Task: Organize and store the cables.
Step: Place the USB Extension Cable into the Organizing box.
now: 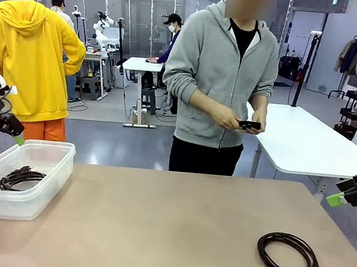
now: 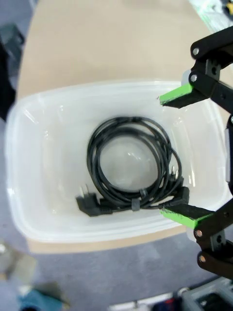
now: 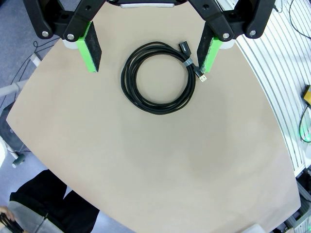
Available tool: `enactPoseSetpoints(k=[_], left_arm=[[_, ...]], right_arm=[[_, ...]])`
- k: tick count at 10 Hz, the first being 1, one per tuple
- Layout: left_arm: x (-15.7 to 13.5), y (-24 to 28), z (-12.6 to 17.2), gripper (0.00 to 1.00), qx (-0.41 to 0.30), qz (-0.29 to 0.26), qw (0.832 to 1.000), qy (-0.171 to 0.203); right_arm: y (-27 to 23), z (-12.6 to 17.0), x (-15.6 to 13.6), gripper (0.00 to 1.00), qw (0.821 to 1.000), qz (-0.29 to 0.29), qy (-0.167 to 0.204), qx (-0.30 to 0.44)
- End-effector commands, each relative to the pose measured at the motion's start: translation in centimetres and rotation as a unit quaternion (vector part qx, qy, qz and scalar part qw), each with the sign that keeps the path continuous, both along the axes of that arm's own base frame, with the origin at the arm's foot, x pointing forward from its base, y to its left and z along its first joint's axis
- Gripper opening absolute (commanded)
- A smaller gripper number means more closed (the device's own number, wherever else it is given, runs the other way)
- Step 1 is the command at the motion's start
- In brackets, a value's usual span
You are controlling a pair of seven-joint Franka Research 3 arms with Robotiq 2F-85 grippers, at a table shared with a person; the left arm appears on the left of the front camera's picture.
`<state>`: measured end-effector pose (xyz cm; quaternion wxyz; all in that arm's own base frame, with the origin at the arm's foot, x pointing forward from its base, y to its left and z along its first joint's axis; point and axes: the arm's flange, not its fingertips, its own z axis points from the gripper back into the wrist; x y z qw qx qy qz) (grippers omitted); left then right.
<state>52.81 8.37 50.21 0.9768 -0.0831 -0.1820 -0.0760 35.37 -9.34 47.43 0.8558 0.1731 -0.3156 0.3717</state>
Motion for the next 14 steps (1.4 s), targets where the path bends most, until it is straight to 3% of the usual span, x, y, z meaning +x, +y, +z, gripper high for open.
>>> enactPoseSetpoints(k=[1, 2, 3, 5, 7, 9, 14], left_arm=[[-7.5, -1.2, 3.1, 1.00, -0.048, -0.136, 0.989, -0.036], [-10.7, -1.0, 3.8, 1.00, -0.029, -0.197, 0.979, -0.045], [-13.2, -0.6, 4.3, 1.00, -0.020, -0.226, 0.972, -0.052], [-17.9, -0.7, 4.5, 1.00, -0.043, -0.342, 0.936, -0.076], [-21.2, -0.5, 5.1, 1.00, -0.071, -0.440, 0.891, -0.091], [-20.6, -1.3, 4.7, 1.00, -0.056, -0.399, 0.910, -0.094], [-20.6, -1.3, 4.7, 1.00, -0.056, -0.399, 0.910, -0.094]], right_arm=[[1.3, 1.6, -0.2, 1.00, 0.994, 0.072, 0.011, -0.086], [2.4, 1.8, 0.3, 1.00, 0.982, 0.104, 0.034, -0.156], [4.0, 1.4, 0.8, 1.00, 0.967, 0.168, 0.032, -0.189], [7.3, -1.7, 2.0, 1.00, 0.930, 0.264, 0.043, -0.252], [9.4, -4.7, 1.8, 1.00, 0.925, 0.290, 0.058, -0.238], [11.4, -7.7, 0.6, 1.00, 0.921, 0.272, 0.077, -0.269], [14.3, -14.5, -2.4, 1.00, 0.919, 0.238, 0.132, -0.285]])
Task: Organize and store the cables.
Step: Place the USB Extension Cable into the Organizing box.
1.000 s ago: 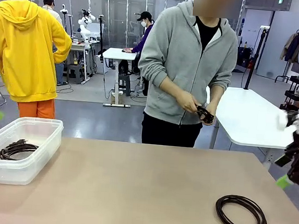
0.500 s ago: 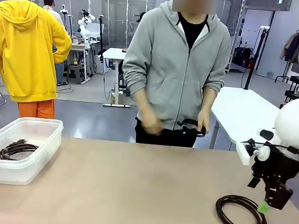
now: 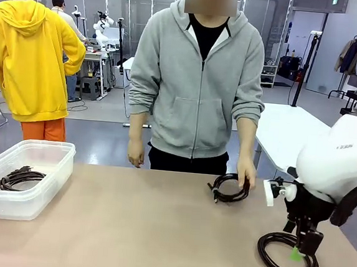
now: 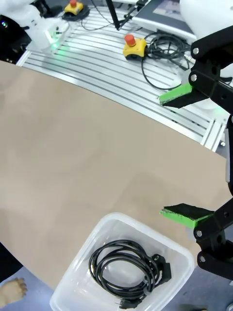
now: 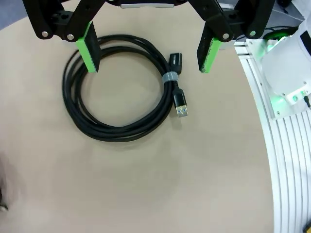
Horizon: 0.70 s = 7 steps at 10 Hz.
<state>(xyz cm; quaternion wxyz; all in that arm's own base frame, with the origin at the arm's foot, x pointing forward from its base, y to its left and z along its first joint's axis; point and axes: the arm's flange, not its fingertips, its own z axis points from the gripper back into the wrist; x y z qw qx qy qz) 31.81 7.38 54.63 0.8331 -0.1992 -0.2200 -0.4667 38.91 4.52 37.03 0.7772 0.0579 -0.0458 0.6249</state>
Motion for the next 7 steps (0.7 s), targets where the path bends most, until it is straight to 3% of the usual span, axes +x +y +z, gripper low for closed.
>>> enactPoseSetpoints(k=[1, 7], left_arm=[[0.4, -0.3, 0.3, 1.00, -0.003, 0.012, 1.000, -0.005], [0.4, -0.3, 0.3, 1.00, -0.003, 0.012, 1.000, -0.005]], right_arm=[[0.5, -4.6, -6.3, 1.00, 0.999, -0.015, 0.012, -0.026], [0.1, -6.9, -8.2, 1.00, 0.995, 0.016, 0.070, -0.072]])
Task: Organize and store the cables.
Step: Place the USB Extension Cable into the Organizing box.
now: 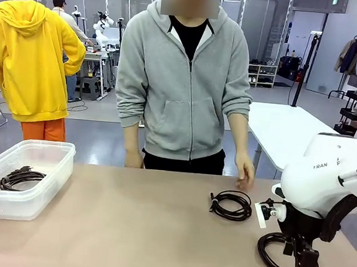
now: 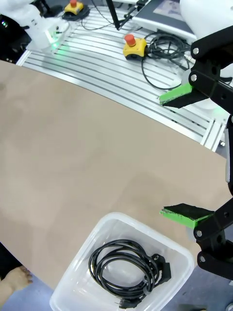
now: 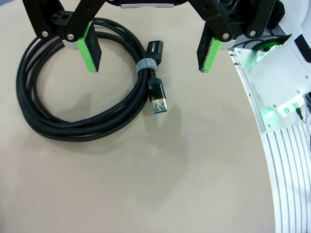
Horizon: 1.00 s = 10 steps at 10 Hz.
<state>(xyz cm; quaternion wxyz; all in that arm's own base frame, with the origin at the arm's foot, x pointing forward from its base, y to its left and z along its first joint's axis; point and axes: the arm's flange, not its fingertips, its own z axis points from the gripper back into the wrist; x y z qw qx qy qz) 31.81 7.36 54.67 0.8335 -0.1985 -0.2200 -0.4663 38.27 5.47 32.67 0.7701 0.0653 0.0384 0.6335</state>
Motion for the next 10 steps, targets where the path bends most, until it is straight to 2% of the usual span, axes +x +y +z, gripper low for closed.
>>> enactPoseSetpoints(k=[1, 7, 8, 9, 10], left_arm=[[0.4, -0.3, 0.2, 1.00, -0.003, 0.012, 1.000, -0.005], [0.4, -0.3, 0.2, 1.00, -0.003, 0.012, 1.000, -0.005], [0.4, -0.3, 0.2, 1.00, -0.003, 0.012, 1.000, -0.005], [0.4, -0.3, 0.2, 1.00, -0.003, 0.012, 1.000, -0.005], [0.4, -0.3, 0.2, 1.00, -0.003, 0.012, 1.000, -0.005]], right_arm=[[-0.8, -2.7, -7.6, 1.00, 0.999, -0.001, 0.000, -0.039], [-0.7, -4.3, -7.0, 1.00, 0.997, -0.009, 0.017, -0.069], [-0.7, -4.7, -6.9, 0.93, 0.998, -0.011, 0.020, -0.066], [-0.8, -4.9, -6.9, 0.77, 0.998, -0.015, 0.017, -0.065], [-0.9, -5.0, -6.9, 0.49, 0.998, -0.017, 0.014, -0.065]])
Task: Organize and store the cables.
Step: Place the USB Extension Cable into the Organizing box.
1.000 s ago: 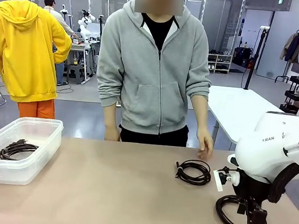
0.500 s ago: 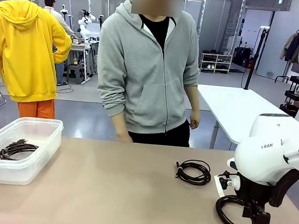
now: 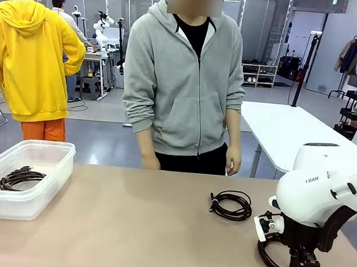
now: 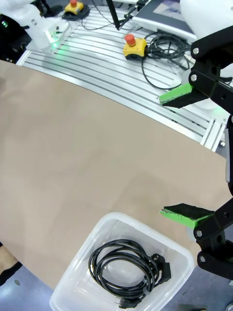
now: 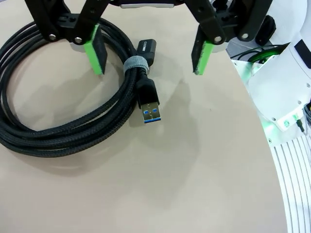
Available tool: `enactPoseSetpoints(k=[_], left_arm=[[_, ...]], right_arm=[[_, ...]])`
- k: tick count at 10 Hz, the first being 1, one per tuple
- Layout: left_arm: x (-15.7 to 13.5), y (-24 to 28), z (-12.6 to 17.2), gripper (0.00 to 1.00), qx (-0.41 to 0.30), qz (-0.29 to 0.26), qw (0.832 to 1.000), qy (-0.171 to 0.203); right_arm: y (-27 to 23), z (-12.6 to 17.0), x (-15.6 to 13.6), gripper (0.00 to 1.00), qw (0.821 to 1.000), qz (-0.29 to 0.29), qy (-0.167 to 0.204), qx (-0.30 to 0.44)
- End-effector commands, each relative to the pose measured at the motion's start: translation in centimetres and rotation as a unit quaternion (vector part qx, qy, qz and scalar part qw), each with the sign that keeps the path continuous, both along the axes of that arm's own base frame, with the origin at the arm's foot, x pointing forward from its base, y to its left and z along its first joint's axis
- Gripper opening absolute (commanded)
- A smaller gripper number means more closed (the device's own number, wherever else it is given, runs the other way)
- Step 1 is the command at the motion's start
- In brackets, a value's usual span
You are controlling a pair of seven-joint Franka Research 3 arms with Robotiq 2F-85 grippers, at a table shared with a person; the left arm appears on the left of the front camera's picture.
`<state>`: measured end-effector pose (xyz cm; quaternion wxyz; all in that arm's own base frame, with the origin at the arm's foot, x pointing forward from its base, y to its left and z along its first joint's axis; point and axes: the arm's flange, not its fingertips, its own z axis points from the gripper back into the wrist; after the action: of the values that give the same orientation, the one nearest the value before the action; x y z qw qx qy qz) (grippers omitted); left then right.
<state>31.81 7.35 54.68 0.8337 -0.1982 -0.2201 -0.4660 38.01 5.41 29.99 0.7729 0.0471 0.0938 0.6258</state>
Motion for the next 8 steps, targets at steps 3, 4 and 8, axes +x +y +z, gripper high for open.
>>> enactPoseSetpoints(k=[3, 4, 8], left_arm=[[0.4, -0.3, 0.2, 1.00, -0.004, 0.011, 1.000, -0.005], [0.4, -0.3, 0.2, 1.00, -0.004, 0.011, 1.000, -0.005], [0.4, -0.3, 0.2, 1.00, -0.004, 0.011, 1.000, -0.005]], right_arm=[[-1.1, -2.0, -6.6, 0.00, 1.000, -0.010, -0.026, -0.005], [-1.0, -1.9, -6.6, 0.00, 1.000, -0.009, -0.027, -0.006], [-1.3, -0.9, -6.0, 0.00, 0.999, -0.015, -0.039, -0.001]])
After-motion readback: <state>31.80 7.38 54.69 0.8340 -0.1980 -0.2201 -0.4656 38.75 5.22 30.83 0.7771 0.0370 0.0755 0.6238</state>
